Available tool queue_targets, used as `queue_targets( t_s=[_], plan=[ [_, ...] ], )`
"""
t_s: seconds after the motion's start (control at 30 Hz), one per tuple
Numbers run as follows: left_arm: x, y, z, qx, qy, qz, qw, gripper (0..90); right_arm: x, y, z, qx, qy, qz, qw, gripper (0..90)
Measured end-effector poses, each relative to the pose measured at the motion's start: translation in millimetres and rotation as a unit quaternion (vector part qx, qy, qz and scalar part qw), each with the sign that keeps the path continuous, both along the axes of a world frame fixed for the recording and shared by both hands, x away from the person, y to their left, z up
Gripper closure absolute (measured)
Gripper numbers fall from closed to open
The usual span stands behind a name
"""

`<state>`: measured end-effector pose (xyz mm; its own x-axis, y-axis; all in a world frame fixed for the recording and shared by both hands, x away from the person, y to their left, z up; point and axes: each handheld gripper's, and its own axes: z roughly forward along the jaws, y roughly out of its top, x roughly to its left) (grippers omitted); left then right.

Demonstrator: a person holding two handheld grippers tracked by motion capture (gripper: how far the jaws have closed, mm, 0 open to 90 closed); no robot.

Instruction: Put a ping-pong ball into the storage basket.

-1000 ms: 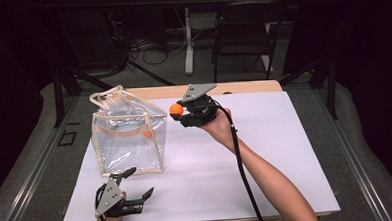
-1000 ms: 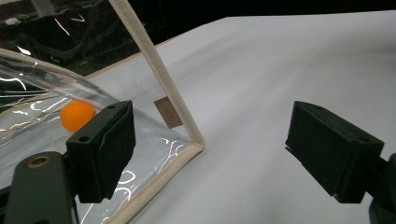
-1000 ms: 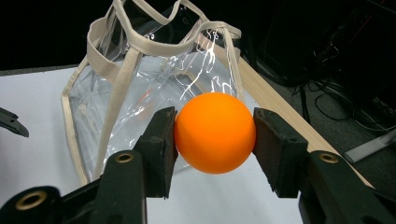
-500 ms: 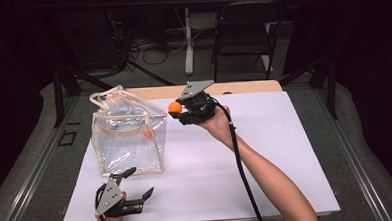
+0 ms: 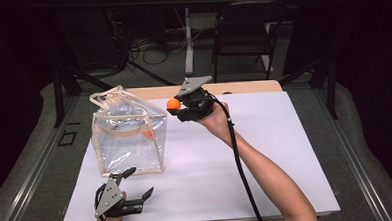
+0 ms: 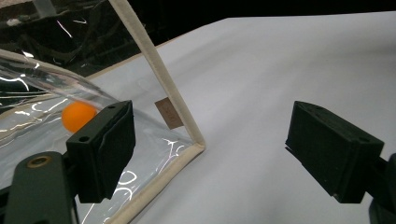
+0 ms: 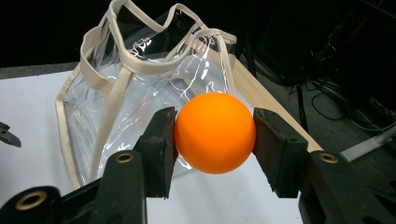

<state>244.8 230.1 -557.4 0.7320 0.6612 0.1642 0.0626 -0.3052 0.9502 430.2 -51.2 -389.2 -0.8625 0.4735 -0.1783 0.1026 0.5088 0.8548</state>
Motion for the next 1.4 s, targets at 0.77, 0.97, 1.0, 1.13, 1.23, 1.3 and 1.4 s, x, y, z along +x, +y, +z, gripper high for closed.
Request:
queue_targets(
  t_s=[0.77, 0.97, 1.0, 1.13, 1.23, 1.3, 1.4],
  plan=[
    [0.0, 0.0, 0.1, 0.000, -0.001, -0.001, 1.0000, 15.7, 2.5, 5.1, 10.3, -0.004, -0.006, 0.001, 1.0000, 50.8],
    [-0.1, -0.1, 0.1, 0.000, -0.001, -0.001, 1.0000, 15.7, 2.9, 7.9, 12.8, -0.005, -0.008, 0.002, 0.9999, 50.8],
    [-0.1, -0.1, 0.1, 0.000, -0.001, -0.001, 1.0000, 15.7, 3.0, 8.4, 13.4, -0.006, -0.008, 0.002, 0.9999, 50.8],
    [-0.1, 0.1, 0.3, 0.001, -0.001, -0.002, 1.0000, 15.7, 3.5, 11.0, 14.7, -0.009, -0.011, 0.003, 0.9999, 50.8],
    [-0.2, 0.0, 0.2, -0.001, 0.000, -0.001, 1.0000, 15.7, 4.5, 12.6, 15.4, -0.010, -0.011, 0.004, 0.9999, 50.8],
    [-0.2, 0.0, 0.2, -0.001, -0.001, -0.001, 1.0000, 15.7, 5.3, 13.6, 16.1, -0.012, -0.011, 0.004, 0.9999, 50.8],
    [-0.1, 0.1, 0.3, 0.000, -0.001, -0.002, 1.0000, 15.7, 5.9, 15.3, 17.1, -0.014, -0.011, 0.004, 0.9998, 50.8]
  ],
)
